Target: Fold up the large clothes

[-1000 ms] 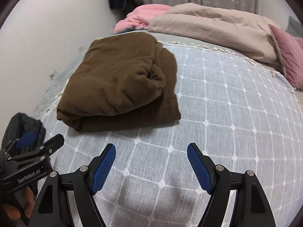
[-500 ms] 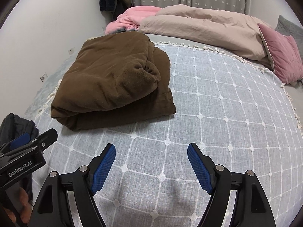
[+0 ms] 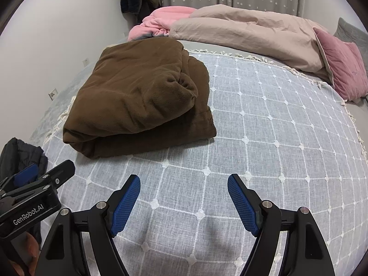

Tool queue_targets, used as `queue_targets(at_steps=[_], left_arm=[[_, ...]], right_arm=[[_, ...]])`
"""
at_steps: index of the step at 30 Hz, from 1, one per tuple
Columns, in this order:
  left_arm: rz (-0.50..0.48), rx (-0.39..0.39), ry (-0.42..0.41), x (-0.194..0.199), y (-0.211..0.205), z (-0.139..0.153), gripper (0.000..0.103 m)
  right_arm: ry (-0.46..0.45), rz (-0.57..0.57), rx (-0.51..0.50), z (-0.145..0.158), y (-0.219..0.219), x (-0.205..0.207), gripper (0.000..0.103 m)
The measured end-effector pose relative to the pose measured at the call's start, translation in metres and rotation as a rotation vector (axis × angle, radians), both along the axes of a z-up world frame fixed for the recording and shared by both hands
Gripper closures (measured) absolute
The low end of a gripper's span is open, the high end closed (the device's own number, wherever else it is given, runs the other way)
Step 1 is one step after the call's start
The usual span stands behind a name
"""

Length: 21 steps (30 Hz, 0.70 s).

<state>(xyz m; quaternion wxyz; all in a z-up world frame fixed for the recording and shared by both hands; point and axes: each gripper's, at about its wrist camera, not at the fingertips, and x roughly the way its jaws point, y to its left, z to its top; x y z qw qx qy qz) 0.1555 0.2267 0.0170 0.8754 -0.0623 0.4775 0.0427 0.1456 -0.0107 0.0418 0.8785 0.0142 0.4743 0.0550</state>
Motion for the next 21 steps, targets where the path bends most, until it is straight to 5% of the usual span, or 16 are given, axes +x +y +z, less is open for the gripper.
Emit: queue_targets(at_steps=[21], left_arm=[[-0.014, 0.000, 0.030, 0.0012, -0.0027, -0.0056, 0.004]], right_arm=[[0.012, 0.013, 0.029, -0.0017, 0.0040, -0.0008, 0.024]])
